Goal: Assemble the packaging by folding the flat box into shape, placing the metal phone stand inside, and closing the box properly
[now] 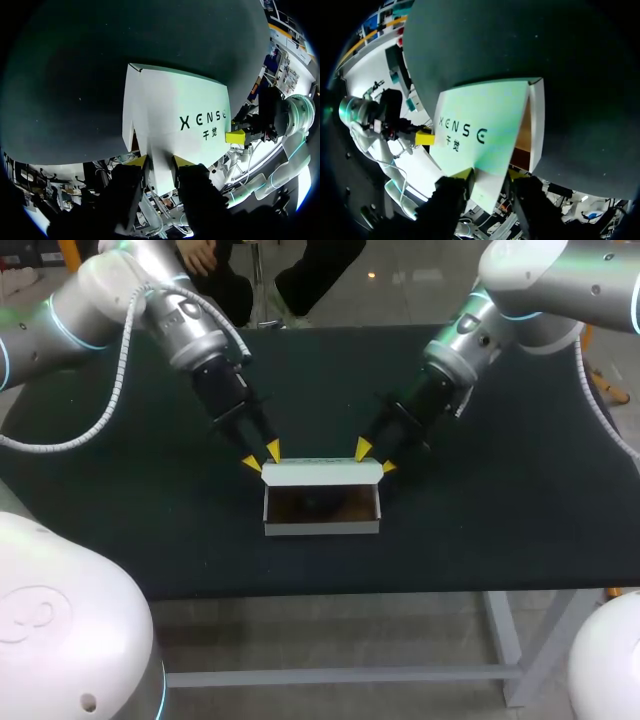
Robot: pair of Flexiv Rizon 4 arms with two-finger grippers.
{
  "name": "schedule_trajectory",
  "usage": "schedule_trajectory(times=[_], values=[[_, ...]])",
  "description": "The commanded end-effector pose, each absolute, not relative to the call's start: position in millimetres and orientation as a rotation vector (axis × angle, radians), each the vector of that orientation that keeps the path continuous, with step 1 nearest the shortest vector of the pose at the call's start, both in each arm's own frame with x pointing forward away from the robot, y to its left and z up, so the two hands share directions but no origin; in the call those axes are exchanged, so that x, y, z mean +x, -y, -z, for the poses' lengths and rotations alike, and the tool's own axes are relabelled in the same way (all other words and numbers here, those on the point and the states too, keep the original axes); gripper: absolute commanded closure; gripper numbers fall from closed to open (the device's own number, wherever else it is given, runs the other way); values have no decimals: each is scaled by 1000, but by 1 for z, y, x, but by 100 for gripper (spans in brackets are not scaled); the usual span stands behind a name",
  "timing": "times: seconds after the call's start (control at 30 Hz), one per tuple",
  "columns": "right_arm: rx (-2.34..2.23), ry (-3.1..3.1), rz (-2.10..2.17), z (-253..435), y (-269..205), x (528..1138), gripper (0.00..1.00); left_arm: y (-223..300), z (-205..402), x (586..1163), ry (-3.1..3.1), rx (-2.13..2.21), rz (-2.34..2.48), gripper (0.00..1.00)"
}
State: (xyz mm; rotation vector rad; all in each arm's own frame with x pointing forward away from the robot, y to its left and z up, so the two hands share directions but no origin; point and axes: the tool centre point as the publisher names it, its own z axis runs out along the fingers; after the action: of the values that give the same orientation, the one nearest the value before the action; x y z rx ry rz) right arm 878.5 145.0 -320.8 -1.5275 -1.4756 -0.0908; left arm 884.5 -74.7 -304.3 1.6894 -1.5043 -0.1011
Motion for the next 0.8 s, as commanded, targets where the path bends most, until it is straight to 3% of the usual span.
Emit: schedule_trajectory(times=[0.03, 0.8], values=[[-1520, 1480, 79, 319, -150, 883, 57, 78, 305, 887, 1504, 1686, 109, 69], [-1519, 1481, 65, 317, -156, 887, 57, 77, 300, 889, 1485, 1681, 109, 69]])
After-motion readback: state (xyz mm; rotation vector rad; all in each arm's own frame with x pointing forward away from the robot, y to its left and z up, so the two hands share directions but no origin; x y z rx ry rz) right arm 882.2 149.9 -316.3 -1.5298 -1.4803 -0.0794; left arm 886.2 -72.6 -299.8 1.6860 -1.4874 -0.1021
